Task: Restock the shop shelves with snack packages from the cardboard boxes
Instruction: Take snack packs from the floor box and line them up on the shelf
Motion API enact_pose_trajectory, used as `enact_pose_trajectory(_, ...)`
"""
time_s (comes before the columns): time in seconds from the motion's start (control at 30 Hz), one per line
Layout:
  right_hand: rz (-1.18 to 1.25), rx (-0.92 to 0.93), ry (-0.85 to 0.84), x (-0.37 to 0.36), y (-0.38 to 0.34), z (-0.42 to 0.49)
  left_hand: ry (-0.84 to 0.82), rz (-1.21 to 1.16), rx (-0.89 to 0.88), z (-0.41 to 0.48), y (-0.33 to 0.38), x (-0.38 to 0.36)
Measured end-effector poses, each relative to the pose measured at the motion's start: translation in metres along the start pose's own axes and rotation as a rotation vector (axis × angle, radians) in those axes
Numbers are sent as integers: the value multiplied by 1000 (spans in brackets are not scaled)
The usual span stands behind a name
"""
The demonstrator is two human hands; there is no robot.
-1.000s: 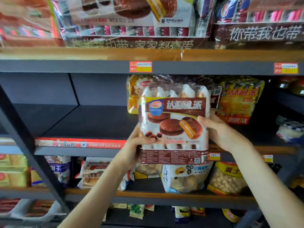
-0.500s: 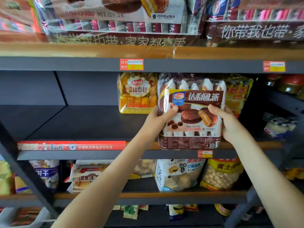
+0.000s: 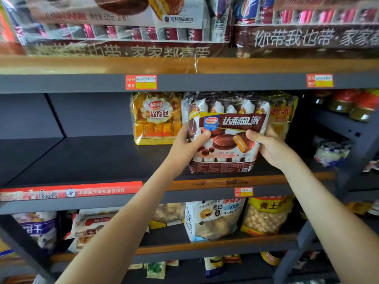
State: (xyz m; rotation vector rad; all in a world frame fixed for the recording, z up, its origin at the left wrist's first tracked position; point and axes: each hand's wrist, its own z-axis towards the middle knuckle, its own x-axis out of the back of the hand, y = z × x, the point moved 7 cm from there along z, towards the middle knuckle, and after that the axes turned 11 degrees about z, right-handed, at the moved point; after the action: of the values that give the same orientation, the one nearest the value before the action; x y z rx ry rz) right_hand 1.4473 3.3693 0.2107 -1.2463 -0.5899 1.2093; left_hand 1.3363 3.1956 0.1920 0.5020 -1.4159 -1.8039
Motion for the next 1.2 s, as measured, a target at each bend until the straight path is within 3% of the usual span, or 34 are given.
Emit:
enact_pose_trajectory(0.17,-85,-21,3,7,12,0,140,283,-45,-2,-3,13)
enact_pose_trajectory(0.3,-177,-25,-8,5,14,-1,0,100,-48,4,-15,12)
enact_pose_trajectory(0.43,-364,-95,-108,0,23,-7,-147,261,-52,4,-33,12)
enact_pose_trajectory(0.53,-517,-87,-89,5,29,-5,-126,380,-76,5,-40,18)
enact_pose_trajectory(0.73,-503,-12,-30,7,31,-1,-46,413,-108,5,-26,23)
enact_pose_trajectory(0.9,-464,-53,-31,8,33,4,-3,553,-153,10,-9,24)
enact_pose_trajectory(1.2,-536,-143,-1,18,49,0,-62,548,-129,14,-25,20)
